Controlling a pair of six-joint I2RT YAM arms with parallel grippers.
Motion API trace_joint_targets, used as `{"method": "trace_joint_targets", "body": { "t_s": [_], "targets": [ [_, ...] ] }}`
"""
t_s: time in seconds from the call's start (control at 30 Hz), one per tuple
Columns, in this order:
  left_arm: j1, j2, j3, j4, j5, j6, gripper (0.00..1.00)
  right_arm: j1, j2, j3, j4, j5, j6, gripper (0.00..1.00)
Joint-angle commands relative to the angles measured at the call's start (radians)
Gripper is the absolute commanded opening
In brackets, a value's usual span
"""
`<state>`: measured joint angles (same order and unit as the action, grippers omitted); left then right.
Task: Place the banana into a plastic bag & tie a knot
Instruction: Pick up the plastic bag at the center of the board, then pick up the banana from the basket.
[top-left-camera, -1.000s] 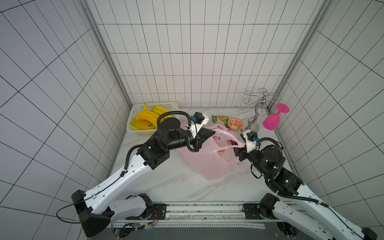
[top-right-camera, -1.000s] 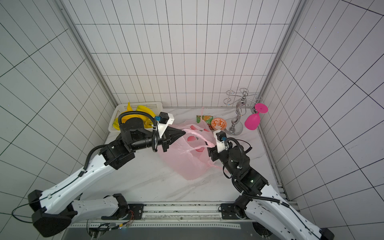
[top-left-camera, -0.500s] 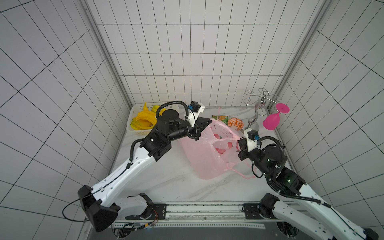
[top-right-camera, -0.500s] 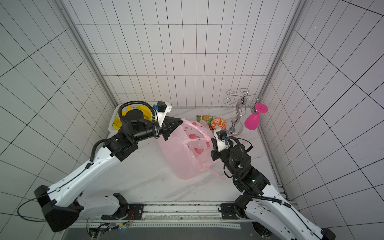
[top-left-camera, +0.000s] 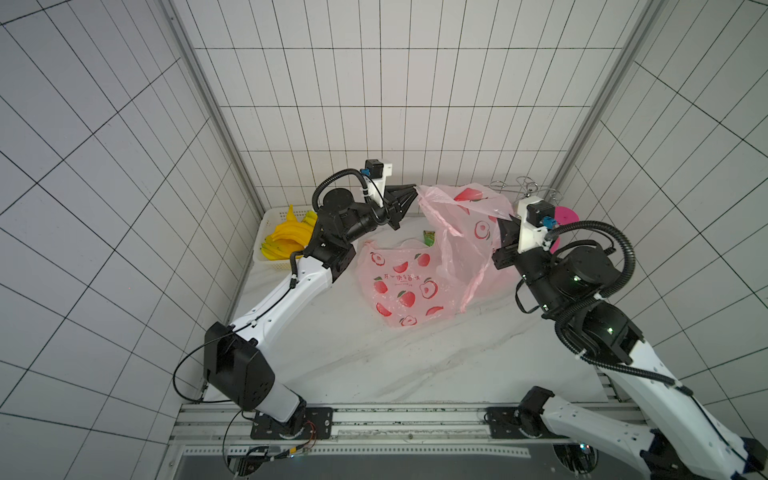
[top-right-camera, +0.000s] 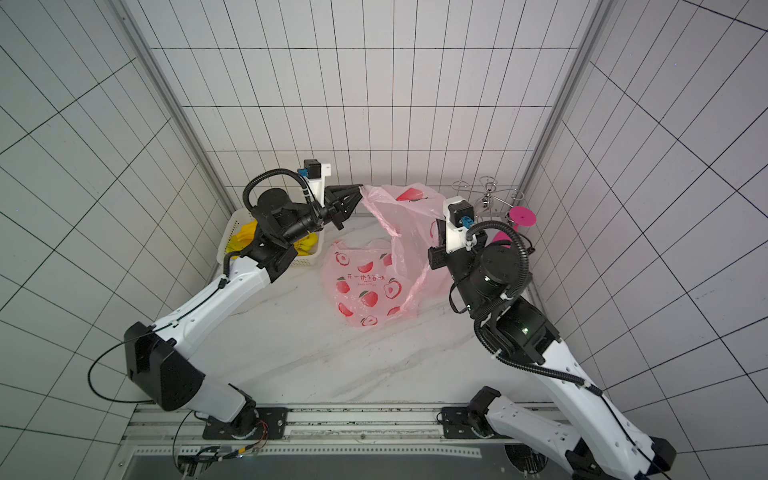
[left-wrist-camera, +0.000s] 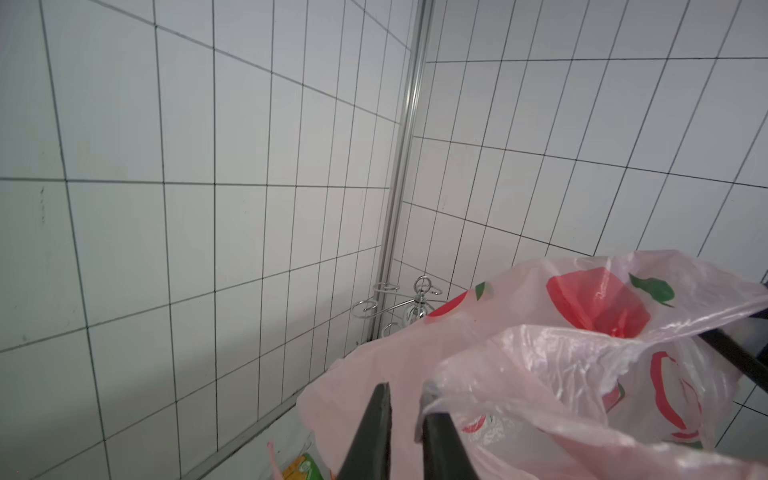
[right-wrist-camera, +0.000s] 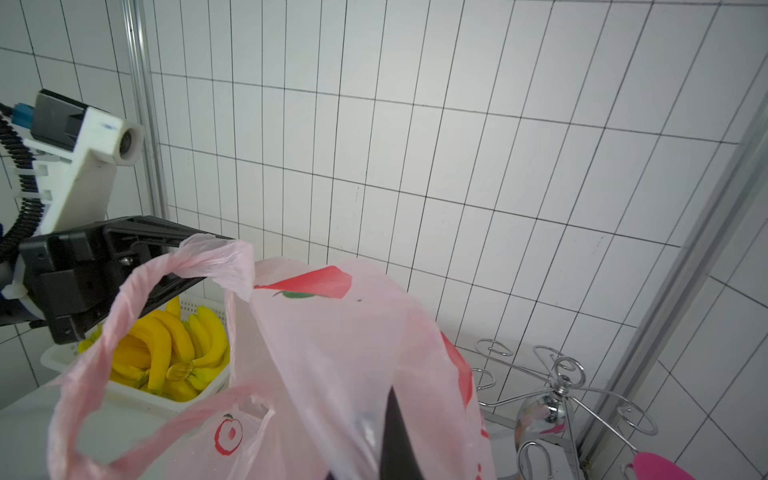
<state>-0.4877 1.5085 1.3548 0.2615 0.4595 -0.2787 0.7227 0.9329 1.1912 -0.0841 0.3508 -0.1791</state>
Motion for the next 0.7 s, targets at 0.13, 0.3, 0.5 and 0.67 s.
{"method": "trace_joint_targets", "body": {
  "t_s": [0.13,0.3,0.5,0.67],
  "targets": [
    [0.024,-0.244,-0.312,-0.155,-0.419,-0.188,0.48,0.009,0.08,-0.292,0.128,-0.202,0.142,0.0],
    [0.037,-0.438,-0.377,-0.445,-0.752,-0.252,0.74,0.007,0.131,-0.3,0.13,-0.214,0.187,0.0],
    [0.218,-0.292,-0.219,-0.608,-0.595,-0.276,0.83,0.005,0.179,-0.206,0.108,-0.24,0.246,0.0],
    [0.303,-0.018,-0.027,-0.715,-0.579,-0.28,0.83,0.004,0.226,-0.139,0.084,-0.227,0.286,0.0]
  ]
}}
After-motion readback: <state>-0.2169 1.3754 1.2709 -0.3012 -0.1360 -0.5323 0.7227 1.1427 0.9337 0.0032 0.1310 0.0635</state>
